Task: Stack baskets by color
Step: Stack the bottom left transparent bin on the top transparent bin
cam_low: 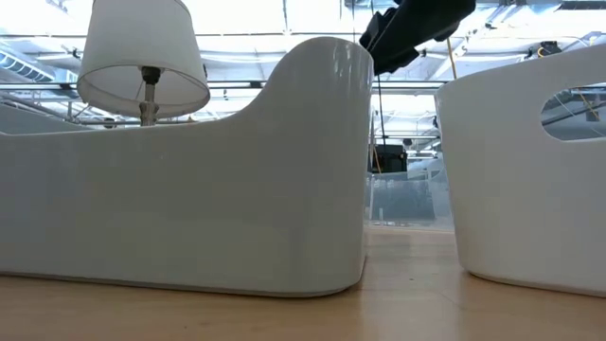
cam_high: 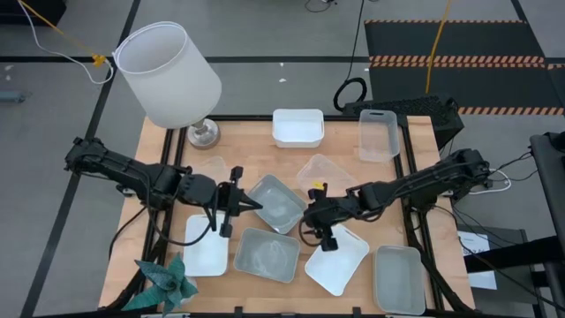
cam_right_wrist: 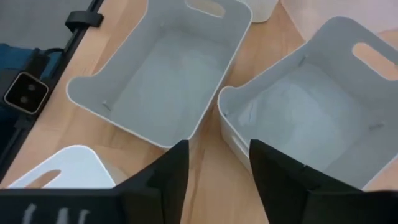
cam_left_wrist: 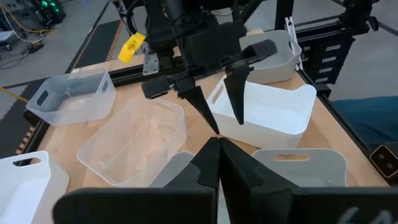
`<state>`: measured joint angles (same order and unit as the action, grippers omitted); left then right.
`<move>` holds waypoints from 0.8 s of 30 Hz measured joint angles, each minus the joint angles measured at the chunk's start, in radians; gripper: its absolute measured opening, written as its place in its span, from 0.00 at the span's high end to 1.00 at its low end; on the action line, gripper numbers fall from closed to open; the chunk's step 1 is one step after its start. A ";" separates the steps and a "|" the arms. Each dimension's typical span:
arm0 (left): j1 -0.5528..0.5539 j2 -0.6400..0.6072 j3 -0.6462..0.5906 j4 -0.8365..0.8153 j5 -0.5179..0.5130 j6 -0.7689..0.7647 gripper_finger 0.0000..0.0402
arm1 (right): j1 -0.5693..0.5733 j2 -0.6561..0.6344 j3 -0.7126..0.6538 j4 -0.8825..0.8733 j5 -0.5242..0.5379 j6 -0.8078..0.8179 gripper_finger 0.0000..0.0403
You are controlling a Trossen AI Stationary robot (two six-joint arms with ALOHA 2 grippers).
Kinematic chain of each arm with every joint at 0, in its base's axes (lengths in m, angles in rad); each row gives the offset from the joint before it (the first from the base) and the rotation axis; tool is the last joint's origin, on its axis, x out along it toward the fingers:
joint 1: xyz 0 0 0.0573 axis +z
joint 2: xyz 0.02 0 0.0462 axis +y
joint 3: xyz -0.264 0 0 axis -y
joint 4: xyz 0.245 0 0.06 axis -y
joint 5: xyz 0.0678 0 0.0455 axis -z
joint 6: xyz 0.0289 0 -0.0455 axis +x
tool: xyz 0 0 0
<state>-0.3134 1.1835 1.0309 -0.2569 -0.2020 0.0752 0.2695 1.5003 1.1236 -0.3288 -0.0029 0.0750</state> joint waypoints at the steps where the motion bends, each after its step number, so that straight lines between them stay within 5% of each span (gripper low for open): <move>1: 0.000 0.000 0.000 0.000 0.000 0.002 0.97 | 0.000 -0.002 0.000 -0.004 -0.001 -0.004 0.58; 14: 0.000 0.000 0.000 0.000 -0.001 -0.007 0.97 | -0.023 -0.011 0.000 -0.274 0.087 0.113 0.58; 24: 0.000 0.000 0.000 0.000 -0.002 -0.005 0.97 | -0.026 -0.024 -0.005 -0.492 0.241 0.048 0.58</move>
<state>-0.3138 1.1835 1.0309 -0.2573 -0.2035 0.0702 0.2440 1.4766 1.1185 -0.8212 0.2385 0.1228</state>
